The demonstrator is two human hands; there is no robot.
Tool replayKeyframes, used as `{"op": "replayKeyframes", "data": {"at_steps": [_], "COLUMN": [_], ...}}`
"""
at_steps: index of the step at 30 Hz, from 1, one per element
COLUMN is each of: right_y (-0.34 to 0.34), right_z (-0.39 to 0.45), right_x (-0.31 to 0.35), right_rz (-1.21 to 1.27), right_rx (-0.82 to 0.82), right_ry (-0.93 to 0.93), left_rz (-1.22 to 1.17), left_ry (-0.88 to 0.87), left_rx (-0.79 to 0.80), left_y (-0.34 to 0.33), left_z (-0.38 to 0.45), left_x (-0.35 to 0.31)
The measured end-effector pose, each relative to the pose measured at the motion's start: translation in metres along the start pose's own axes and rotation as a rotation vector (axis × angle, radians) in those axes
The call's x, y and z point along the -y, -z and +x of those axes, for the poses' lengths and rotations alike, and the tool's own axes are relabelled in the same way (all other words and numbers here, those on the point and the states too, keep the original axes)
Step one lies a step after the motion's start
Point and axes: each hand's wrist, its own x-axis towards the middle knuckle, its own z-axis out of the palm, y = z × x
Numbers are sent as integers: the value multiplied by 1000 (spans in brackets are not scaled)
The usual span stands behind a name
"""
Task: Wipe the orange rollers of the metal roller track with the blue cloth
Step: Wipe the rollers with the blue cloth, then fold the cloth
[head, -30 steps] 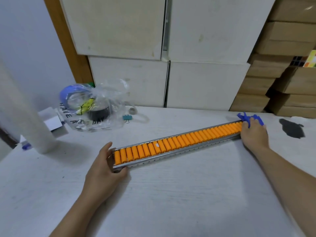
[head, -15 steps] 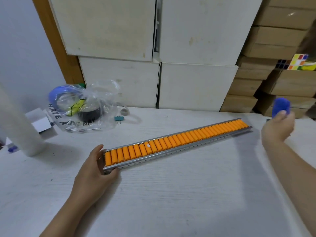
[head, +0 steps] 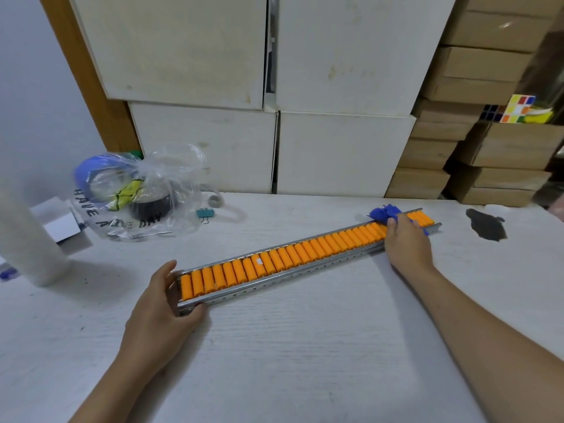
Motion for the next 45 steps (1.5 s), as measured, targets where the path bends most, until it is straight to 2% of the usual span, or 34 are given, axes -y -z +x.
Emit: {"op": "replayKeyframes", "data": {"at_steps": [14, 16, 18, 24, 27, 30, 32, 34, 37, 42, 45], "right_y": [-19, -22, -23, -24, -32, -35, -33, -25, -1, 23, 30], "right_z": [-123, -137, -150, -196, -226, -252, -257, -251, -229, -171, -147], "right_x": [120, 137, 152, 208, 241, 265, 271, 272, 264, 229, 207], "right_rz": [148, 174, 206, 300, 325, 357, 417, 596, 976, 1674, 1746], "right_rx": [135, 162, 188, 296, 338, 455, 523, 597, 705, 783, 783], "right_ry": [296, 311, 328, 405, 539, 628, 575, 440, 119, -416, -569], "left_rz": [-67, -192, -427, -1005, -1175, -1231, -1233, -1260, -1280, -1273, -1251], "left_ry": [-9, 18, 60, 185, 251, 277, 281, 285, 291, 273, 264], "left_rx": [24, 53, 39, -220, -354, -539, -610, -648, -656, -601, -593], "left_y": [2, 4, 8, 18, 23, 26, 28, 30, 31, 30, 29], "left_z": [1, 2, 2, 11, 14, 12, 11, 10, 13, 15, 14], "left_x": [-1, -2, -6, -1, 1, 7, 9, 9, 7, 10, 9]}}
